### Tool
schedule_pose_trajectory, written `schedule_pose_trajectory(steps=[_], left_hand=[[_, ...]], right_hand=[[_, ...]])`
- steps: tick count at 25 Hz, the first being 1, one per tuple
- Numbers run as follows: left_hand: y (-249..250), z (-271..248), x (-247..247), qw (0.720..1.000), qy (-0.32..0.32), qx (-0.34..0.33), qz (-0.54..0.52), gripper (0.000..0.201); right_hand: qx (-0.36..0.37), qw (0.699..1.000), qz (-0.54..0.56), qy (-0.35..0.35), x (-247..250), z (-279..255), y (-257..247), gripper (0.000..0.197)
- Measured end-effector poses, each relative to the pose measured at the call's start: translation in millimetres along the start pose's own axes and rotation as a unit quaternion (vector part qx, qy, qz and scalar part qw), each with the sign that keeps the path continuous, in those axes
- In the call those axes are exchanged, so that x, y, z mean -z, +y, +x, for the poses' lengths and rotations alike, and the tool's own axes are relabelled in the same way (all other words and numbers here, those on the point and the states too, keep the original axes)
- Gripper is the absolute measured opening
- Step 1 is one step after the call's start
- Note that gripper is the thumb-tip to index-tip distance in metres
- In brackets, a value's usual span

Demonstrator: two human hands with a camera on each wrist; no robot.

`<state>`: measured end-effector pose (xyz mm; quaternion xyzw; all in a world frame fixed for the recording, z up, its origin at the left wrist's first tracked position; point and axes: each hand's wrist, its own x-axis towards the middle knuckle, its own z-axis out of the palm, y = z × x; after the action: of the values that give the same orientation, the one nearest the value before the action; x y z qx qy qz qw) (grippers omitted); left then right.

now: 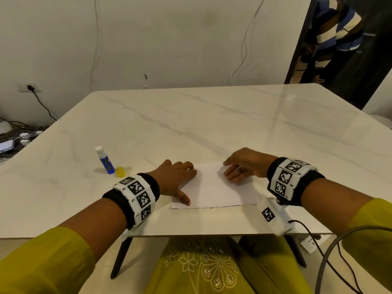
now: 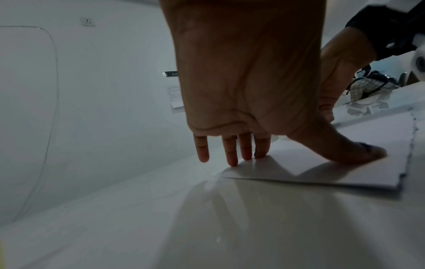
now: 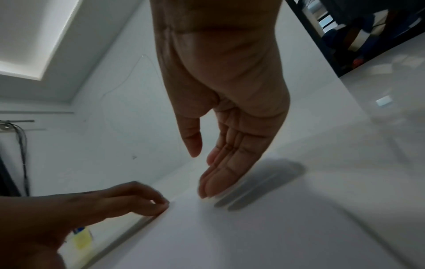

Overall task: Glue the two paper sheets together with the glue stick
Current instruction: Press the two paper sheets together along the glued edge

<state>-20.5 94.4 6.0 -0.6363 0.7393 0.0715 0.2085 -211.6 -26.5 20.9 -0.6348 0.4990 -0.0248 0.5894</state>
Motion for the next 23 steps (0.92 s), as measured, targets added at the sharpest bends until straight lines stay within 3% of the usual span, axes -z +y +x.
schedule_pose_trajectory(steps=[3, 6, 11, 15, 20, 23], left_hand=[[0, 1, 1, 1.0, -0.004, 0.002, -0.017, 0.093], [-5, -2, -6, 0.999, -0.003, 0.01, -0.047, 0.096], [-15, -7, -15, 0.996, -0.048, -0.016, -0.079, 0.128], [-17, -7, -19, 0.995, -0.043, -0.023, -0.083, 0.13], [-15, -8, -22, 0.998, -0.029, -0.015, -0.062, 0.125], [-14, -10, -22, 0.997, -0.026, -0.014, -0.073, 0.122]], right_hand=[[-0.017, 0.99, -0.08, -0.118, -14, -7, 2, 0.026], [-0.044, 0.975, -0.176, -0.132, 2, -11, 17, 0.021], [-0.077, 0.959, -0.27, -0.042, 46, -24, 32, 0.018], [-0.03, 0.962, -0.249, 0.112, 50, -17, 29, 0.022], [-0.044, 0.983, -0.131, 0.122, 31, -10, 31, 0.022], [-0.01, 0.979, -0.148, 0.142, 21, -10, 31, 0.023]])
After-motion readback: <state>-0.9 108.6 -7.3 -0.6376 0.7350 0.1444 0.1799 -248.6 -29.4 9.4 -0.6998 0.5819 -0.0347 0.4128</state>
